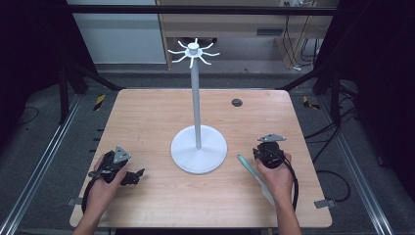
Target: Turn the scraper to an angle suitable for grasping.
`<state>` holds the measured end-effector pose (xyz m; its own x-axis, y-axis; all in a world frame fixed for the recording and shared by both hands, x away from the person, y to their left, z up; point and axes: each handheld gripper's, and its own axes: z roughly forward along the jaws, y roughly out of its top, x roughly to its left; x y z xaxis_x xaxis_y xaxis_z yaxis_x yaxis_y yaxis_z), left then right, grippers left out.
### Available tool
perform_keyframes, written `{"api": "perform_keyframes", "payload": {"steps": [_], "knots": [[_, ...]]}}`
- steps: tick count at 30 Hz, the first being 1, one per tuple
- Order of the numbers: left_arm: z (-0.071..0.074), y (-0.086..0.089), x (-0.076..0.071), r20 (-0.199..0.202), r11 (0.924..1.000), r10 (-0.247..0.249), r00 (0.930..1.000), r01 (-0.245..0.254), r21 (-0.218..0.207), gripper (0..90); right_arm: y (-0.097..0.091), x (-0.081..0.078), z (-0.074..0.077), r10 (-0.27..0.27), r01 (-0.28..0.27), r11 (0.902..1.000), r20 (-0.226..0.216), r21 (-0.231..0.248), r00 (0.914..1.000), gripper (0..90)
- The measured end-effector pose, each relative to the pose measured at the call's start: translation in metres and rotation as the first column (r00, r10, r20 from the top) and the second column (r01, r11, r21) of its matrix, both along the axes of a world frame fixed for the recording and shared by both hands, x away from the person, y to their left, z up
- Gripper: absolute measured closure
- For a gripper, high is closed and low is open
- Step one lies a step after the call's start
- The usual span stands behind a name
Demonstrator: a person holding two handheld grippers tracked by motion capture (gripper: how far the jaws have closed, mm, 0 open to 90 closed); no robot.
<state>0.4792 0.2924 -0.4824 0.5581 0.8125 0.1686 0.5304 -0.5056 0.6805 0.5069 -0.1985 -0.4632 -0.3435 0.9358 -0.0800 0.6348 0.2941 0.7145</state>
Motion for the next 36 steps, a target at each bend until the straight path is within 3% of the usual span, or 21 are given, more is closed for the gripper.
{"api": "perform_keyframes", "payload": {"steps": [7,20,36], "knots": [[0.0,0.0,0.0,-0.001,1.0,-0.002,1.0,0.002,0.003,3.9,0.005,-0.003,-0.004,0.046,-0.046,0.9988,-0.034,0.016,0.9984,89.5],[0.0,-0.001,0.0,0.0,1.0,-0.004,1.0,0.004,0.001,3.9,0.018,0.0,-0.015,0.091,-0.092,0.9958,-0.116,0.0,0.989,90.0],[0.0,-0.001,0.0,0.001,1.0,-0.003,1.0,0.003,0.001,3.9,0.016,0.005,-0.022,0.103,-0.101,0.9947,-0.151,0.022,0.9832,90.0]]}}
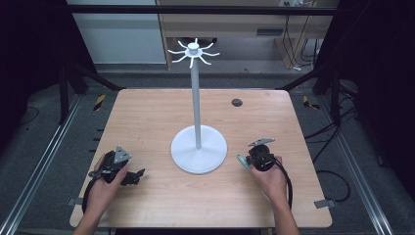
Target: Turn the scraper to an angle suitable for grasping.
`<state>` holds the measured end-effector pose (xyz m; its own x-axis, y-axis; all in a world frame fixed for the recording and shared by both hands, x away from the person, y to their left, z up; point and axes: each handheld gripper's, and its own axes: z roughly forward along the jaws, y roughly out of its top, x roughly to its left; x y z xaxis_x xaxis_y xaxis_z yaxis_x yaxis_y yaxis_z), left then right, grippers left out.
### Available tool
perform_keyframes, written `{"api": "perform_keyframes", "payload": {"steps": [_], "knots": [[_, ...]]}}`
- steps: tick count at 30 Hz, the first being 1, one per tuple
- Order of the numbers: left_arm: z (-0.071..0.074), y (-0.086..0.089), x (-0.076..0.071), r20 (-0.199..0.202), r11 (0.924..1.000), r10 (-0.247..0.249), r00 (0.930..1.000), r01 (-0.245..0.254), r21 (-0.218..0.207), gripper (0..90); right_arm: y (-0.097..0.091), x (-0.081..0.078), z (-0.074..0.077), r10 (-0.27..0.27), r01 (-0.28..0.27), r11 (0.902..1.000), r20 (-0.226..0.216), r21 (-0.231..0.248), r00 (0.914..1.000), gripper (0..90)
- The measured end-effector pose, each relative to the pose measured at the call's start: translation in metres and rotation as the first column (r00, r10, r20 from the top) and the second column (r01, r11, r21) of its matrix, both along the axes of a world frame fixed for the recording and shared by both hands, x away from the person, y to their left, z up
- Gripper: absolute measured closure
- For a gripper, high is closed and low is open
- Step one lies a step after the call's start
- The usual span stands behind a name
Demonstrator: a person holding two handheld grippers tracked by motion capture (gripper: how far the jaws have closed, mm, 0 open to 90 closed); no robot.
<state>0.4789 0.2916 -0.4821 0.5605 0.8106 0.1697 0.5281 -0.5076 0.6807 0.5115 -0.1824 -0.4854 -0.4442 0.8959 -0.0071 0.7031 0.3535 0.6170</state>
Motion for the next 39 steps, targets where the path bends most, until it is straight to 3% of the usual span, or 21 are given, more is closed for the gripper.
{"api": "perform_keyframes", "payload": {"steps": [10,23,26,27,32,33,39], "knots": [[0.0,0.001,0.0,-0.004,1.0,-0.002,1.0,0.002,0.002,3.9,0.004,-0.005,0.0,0.065,-0.064,0.9969,-0.024,0.046,0.9976,90.0],[0.0,0.001,0.0,-0.001,1.0,0.001,1.0,-0.001,-0.001,4.0,0.015,-0.016,0.002,0.153,-0.15,0.9874,-0.054,0.05,0.9868,90.0],[0.001,0.001,0.0,0.0,1.0,0.003,1.0,-0.003,-0.003,3.9,0.017,-0.018,0.003,0.163,-0.162,0.9861,-0.051,0.038,0.9853,90.0],[0.0,0.001,0.0,-0.001,1.0,0.003,1.0,-0.003,-0.004,3.9,0.015,-0.019,0.006,0.155,-0.153,0.9869,-0.028,0.05,0.9875,90.0],[-0.001,0.0,0.0,-0.01,1.0,-0.001,1.0,0.001,-0.001,4.0,0.012,-0.02,0.013,0.145,-0.144,0.9879,-0.004,0.057,0.9895,90.0],[0.0,0.0,0.0,-0.007,1.0,-0.001,1.0,0.001,0.001,4.0,0.013,-0.02,0.015,0.158,-0.158,0.9868,0.002,0.035,0.9874,90.0],[0.0,0.002,0.0,0.0,1.0,0.006,1.0,-0.006,-0.001,3.9,0.02,-0.02,0.022,0.171,-0.171,0.9853,0.004,0.006,0.9853,90.0]]}}
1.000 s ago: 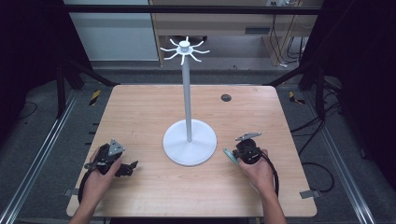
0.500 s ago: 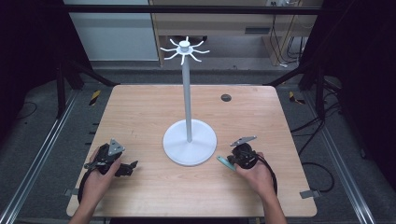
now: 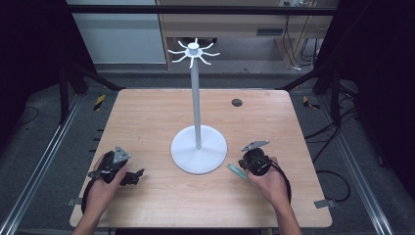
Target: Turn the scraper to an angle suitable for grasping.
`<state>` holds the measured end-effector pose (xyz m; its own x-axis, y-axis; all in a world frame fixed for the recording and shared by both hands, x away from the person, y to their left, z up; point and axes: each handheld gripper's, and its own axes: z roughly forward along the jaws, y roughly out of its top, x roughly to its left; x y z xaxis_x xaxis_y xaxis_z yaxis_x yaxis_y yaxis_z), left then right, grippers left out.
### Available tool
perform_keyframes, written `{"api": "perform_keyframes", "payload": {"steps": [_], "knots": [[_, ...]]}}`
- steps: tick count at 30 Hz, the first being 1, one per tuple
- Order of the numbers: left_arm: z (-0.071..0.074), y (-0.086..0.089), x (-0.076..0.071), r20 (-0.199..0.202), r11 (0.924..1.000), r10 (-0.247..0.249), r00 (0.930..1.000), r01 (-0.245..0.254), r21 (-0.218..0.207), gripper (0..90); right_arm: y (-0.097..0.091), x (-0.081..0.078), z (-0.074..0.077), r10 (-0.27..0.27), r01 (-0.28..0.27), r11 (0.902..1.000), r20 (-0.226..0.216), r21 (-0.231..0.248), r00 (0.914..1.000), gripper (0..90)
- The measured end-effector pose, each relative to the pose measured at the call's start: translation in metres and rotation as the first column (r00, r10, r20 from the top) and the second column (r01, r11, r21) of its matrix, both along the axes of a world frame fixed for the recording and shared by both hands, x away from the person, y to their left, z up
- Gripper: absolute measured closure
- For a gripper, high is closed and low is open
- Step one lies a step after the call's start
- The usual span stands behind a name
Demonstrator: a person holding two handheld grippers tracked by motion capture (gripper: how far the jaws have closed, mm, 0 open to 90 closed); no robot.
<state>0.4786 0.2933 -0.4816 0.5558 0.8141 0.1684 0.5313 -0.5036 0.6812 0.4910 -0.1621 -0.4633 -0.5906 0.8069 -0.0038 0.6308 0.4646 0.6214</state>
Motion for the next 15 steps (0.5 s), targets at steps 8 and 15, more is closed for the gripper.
{"api": "perform_keyframes", "payload": {"steps": [8,15], "knots": [[0.0,0.0009,-0.0001,0.002,1.0,0.003,1.0,-0.003,-0.002,3.9,0.0095,-0.0035,0.0045,0.032,-0.033,0.9986,-0.016,-0.041,0.9994,90.0],[0.0001,0.0008,0.0,0.002,1.0,0.002,1.0,-0.002,-0.002,3.9,0.0103,-0.0045,0.0081,0.036,-0.038,0.9969,-0.03,-0.07,0.9989,90.0]]}}
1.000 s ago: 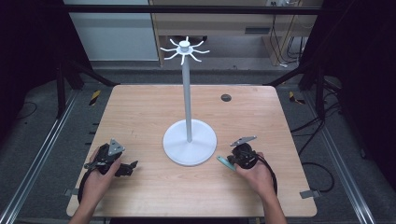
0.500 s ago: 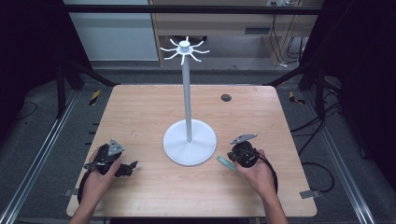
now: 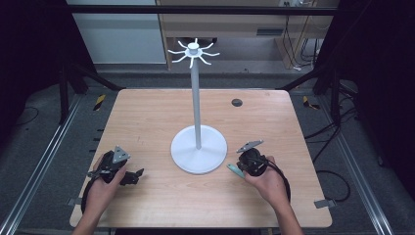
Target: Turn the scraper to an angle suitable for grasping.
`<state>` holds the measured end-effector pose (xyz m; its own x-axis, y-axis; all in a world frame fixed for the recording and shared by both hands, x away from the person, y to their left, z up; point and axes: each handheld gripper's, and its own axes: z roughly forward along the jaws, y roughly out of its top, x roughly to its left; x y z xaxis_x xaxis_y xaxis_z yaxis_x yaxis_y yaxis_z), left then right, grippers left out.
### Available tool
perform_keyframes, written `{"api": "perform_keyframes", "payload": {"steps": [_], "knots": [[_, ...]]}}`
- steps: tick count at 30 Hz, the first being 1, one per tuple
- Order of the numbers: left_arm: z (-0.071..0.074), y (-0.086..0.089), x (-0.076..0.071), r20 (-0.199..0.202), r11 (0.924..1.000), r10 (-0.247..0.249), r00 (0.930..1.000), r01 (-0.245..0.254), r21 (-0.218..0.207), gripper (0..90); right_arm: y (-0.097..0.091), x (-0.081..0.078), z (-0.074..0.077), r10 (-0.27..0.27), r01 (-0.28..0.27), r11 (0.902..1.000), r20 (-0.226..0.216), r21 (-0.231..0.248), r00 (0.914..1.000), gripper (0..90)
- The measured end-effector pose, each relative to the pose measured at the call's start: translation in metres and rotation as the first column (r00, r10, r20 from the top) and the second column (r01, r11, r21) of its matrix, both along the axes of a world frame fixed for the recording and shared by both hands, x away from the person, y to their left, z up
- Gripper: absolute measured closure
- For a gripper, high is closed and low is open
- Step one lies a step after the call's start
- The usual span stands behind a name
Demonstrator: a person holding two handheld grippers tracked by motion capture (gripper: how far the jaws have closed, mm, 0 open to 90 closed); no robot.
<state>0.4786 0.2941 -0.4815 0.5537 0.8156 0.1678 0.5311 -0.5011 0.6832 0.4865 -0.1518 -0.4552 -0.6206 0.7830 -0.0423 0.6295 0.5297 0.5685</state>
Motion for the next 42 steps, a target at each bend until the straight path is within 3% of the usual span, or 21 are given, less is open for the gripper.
{"api": "perform_keyframes", "payload": {"steps": [8,28,42], "knots": [[0.0,0.0,0.0,-0.002,1.0,0.0,1.0,0.0,0.0,3.9,0.005,0.002,0.005,0.017,-0.017,0.9991,-0.016,-0.038,0.9997,88.0],[0.001,0.0,0.0,-0.004,1.0,-0.001,1.0,0.001,-0.003,3.9,0.021,0.014,0.015,0.051,-0.059,0.993,-0.08,-0.102,0.9955,73.6],[0.0,0.0,0.0,-0.005,1.0,-0.002,1.0,0.002,-0.005,3.9,0.028,0.025,0.011,0.058,-0.081,0.9873,-0.165,-0.137,0.9846,64.6]]}}
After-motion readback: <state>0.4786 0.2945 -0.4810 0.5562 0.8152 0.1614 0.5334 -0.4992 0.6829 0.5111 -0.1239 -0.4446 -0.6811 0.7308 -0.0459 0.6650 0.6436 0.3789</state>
